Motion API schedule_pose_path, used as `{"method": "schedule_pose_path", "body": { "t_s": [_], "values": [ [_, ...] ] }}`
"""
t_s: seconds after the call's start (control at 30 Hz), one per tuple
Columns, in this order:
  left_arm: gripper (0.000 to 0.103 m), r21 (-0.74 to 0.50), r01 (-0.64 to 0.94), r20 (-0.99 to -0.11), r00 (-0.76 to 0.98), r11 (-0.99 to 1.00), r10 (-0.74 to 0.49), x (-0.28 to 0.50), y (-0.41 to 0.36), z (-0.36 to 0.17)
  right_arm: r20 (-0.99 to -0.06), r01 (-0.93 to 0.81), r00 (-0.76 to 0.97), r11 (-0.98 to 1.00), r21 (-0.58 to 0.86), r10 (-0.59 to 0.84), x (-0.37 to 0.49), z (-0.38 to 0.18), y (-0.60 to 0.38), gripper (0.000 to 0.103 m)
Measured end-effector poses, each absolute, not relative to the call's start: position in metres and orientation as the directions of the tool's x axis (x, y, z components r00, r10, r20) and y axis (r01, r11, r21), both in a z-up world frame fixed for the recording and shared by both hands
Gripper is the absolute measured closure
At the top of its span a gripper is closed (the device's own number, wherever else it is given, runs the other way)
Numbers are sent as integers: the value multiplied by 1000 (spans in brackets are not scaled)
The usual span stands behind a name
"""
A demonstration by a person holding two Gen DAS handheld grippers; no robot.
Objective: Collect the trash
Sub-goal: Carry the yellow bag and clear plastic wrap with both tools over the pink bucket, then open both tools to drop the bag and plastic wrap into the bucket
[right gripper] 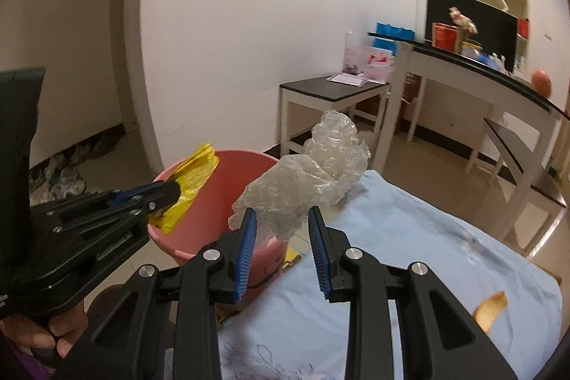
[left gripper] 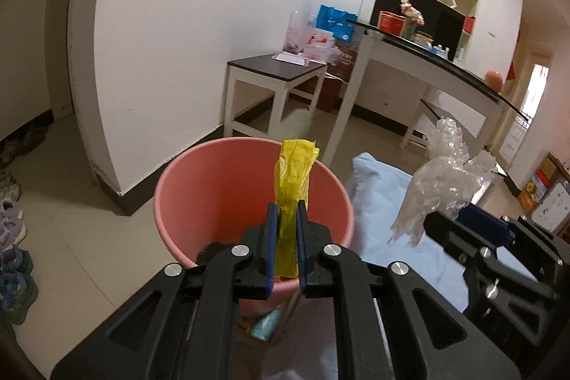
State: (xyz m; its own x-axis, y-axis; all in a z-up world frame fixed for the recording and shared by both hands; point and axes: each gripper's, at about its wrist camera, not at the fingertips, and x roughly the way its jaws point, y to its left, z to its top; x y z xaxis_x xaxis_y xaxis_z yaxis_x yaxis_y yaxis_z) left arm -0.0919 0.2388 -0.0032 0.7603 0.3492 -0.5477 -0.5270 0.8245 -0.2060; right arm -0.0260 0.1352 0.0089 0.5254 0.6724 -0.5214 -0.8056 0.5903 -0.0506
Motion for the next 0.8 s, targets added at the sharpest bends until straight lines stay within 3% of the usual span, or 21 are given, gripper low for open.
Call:
{"method": "schedule_pose_path", "body": {
  "t_s": [0.7,0.8],
  "values": [
    [93,-196,-582,-588,714,789,380,-73,294,-30,-599,-847,477,518,-119,643,-13,-29,216,73],
    [87,-202,-587,-593,710,784,379,-72,297,-31,-608,-851,472,511,-123,639,-11,-32,220,73]
  ]
}}
